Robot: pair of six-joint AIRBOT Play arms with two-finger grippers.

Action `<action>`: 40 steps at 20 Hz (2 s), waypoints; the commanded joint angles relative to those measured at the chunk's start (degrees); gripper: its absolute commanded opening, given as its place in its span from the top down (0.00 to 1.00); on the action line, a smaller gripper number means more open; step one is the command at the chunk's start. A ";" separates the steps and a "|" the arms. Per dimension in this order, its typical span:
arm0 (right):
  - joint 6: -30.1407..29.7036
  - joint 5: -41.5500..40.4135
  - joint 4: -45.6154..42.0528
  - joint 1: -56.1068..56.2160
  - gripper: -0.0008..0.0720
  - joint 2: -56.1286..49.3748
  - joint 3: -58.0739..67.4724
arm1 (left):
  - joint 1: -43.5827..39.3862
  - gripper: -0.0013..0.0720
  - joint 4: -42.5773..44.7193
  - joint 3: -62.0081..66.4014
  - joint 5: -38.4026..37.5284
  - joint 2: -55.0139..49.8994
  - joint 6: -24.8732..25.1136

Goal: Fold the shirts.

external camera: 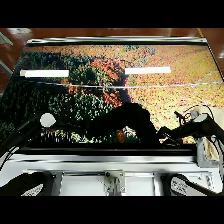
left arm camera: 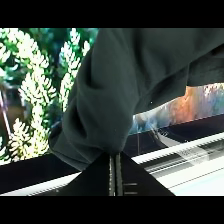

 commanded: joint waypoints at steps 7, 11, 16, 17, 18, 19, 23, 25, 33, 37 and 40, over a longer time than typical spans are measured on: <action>-1.66 -0.87 4.70 7.39 0.91 5.11 6.36 | 1.49 0.93 1.99 4.79 -0.09 1.53 1.60; -1.53 -1.73 -4.81 7.39 0.91 18.03 25.79 | 10.71 0.93 4.72 21.03 -0.11 8.39 3.08; 2.38 -8.00 -14.78 7.39 0.91 28.61 51.76 | 24.13 0.93 5.95 45.75 -0.02 18.18 3.63; 3.69 -7.76 -14.34 7.39 0.91 29.59 54.90 | 26.18 0.93 5.92 48.92 -0.09 19.67 3.63; 4.76 -7.43 -13.07 7.39 0.91 30.40 56.57 | 27.67 0.93 5.95 50.69 -0.09 21.14 3.65; 5.29 -6.69 -12.09 7.39 0.91 31.10 57.64 | 28.65 0.93 6.23 51.08 -0.13 22.49 3.69; 5.51 4.07 -12.22 7.39 0.91 31.58 57.94 | 29.24 0.93 12.24 51.04 -12.55 24.63 3.69; 5.77 13.27 -14.69 7.39 0.91 30.36 57.83 | 29.24 0.93 16.11 49.83 -20.72 24.30 6.62; 11.10 15.21 -12.96 7.41 0.91 26.29 36.30 | 29.22 0.93 19.71 30.84 -23.67 23.23 6.91; 10.51 2.91 -1.44 7.45 0.91 21.49 24.59 | 29.18 0.93 12.24 19.85 -19.71 19.98 6.93; 10.23 -4.81 1.49 7.45 0.91 14.99 22.47 | 29.18 0.93 9.25 12.66 -10.12 15.32 6.91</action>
